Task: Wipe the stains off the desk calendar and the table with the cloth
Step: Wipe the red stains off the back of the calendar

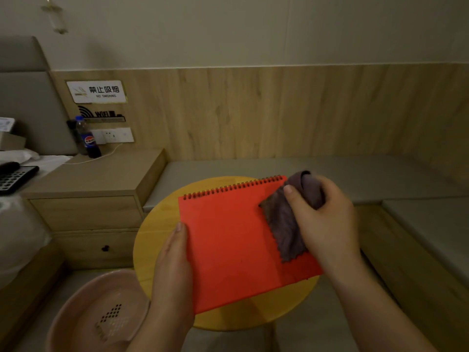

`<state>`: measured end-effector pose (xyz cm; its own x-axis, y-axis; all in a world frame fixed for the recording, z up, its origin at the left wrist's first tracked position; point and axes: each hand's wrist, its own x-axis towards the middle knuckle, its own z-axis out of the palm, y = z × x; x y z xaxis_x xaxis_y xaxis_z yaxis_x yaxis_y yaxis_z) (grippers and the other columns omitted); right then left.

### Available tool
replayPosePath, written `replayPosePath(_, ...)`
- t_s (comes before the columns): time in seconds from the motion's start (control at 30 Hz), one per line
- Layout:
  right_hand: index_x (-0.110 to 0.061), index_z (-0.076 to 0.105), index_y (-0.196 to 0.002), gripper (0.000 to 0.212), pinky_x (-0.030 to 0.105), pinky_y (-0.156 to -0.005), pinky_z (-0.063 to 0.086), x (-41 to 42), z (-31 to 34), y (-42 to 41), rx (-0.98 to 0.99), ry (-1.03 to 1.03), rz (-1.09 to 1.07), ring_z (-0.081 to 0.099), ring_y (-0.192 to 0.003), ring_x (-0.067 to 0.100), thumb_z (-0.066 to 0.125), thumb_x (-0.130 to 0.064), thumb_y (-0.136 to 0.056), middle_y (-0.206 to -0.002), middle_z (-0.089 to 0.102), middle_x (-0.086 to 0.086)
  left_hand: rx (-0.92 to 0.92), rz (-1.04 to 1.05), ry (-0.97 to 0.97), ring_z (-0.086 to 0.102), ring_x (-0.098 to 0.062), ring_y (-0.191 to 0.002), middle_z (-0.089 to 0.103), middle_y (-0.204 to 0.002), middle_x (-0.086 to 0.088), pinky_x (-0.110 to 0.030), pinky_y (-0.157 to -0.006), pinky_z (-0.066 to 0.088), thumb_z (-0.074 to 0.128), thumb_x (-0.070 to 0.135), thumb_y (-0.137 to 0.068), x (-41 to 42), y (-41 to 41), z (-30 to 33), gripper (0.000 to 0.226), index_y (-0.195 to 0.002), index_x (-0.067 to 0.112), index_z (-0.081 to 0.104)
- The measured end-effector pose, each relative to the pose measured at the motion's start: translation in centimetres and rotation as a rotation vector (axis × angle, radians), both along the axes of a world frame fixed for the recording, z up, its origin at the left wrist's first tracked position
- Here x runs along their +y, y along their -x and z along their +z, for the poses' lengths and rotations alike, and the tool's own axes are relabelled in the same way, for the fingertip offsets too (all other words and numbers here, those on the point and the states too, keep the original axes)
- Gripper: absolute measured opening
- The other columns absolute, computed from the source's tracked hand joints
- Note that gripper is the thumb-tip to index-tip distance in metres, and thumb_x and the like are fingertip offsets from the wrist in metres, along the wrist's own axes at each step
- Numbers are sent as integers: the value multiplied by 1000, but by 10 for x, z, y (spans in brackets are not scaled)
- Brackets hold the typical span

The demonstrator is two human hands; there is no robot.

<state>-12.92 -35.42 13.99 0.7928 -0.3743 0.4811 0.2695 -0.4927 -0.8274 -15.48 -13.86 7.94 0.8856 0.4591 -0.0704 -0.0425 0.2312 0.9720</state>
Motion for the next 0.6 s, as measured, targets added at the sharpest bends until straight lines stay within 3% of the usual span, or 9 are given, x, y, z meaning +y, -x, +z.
replayPosePath(0.1,-26,58,-139,58,32,-102,43,5,-10,15,17,265,107,52,-119,13,46,-62,-96,-126,57,1,2,2,18,54,-5,-122,59,-131,19,-28,-102,38,49,48,-104,1,-1,-1,50,-147,21,54)
replayPosePath(0.17,-28,53,-147,68,36,-111,34,9,-16,25,6,378,223,40,-129,15,23,-67,-100,-139,47,0,18,7,5,56,-5,-120,60,-133,16,-27,-101,41,49,49,-104,3,-2,-1,50,-146,22,55)
replayPosePath(0.2,-28,55,-145,64,38,-113,32,10,-20,28,0,434,253,36,-132,16,22,-62,-102,-143,46,-1,26,10,-1,58,-6,-119,61,-133,14,-28,-101,42,49,50,-104,4,-2,-2,50,-145,22,56)
replayPosePath(0.3,-18,63,-138,42,46,-111,39,14,-29,26,-86,570,217,43,-131,26,50,-32,-101,-145,50,7,50,-4,16,58,-16,-124,61,-141,5,-41,-108,44,47,53,-103,5,-1,-1,52,-144,23,57)
replayPosePath(0.37,-13,64,-136,44,51,-106,44,15,-35,23,-134,605,178,49,-127,33,68,-17,-93,-143,52,14,48,13,14,59,-5,-112,59,-135,13,-27,-95,47,47,52,-104,4,-1,0,50,-146,25,55)
replayPosePath(0.5,-11,65,-135,41,50,-106,46,15,-40,20,-207,728,120,52,-127,38,68,-19,-94,-144,53,19,35,34,11,60,3,-105,62,-131,18,-24,-94,46,48,51,-104,4,0,4,47,-143,26,57)
replayPosePath(0.6,-10,70,-128,35,48,-100,51,14,-40,19,-258,747,81,58,-117,39,67,-22,-95,-137,59,19,19,39,2,65,15,-89,71,-100,34,-20,-82,44,49,48,-104,5,-1,5,35,-133,31,62)
